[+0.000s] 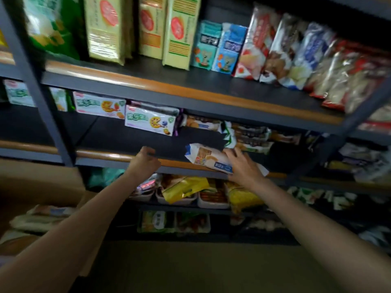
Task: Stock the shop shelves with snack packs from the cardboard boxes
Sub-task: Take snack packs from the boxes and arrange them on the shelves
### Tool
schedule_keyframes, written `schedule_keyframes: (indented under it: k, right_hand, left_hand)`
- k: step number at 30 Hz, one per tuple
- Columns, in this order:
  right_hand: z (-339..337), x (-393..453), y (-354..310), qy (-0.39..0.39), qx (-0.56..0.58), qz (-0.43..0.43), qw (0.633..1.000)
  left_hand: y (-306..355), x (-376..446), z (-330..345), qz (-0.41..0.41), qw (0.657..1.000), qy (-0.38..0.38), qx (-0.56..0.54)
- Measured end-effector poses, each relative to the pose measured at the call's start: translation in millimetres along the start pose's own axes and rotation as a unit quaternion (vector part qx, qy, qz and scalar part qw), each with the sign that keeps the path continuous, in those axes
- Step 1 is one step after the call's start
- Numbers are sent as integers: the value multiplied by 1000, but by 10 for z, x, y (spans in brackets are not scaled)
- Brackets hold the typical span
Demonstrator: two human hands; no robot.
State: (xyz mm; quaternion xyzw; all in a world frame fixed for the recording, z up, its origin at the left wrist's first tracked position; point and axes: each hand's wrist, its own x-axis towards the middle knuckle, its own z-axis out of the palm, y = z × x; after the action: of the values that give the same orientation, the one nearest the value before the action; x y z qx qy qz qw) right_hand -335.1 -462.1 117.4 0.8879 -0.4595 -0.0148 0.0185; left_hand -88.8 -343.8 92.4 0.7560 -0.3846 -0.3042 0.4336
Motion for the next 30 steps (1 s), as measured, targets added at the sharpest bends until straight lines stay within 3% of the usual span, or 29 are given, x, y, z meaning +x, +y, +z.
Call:
schedule_keyframes:
  k: [6,11,17,21,30]
  right_hand:
    - [264,75,1242,-15,19,9,1000]
    - [591,446,1717,-29,87,-10,996]
    - [740,1114,1392,-18,118,-82,989]
    - [810,1727,966,-42,137,-80,986]
    - [1028,2985,528,-24,176,-77,981]
  left_hand:
    - [527,275,1354,59,991,-78,90]
    - [713,454,2106,71,979,-85,169]
    - [527,659,2007,89,973,10,213]
    - [238,981,1799,81,968,81,224]
    - [-118,2044,1640,66,934,7,352]
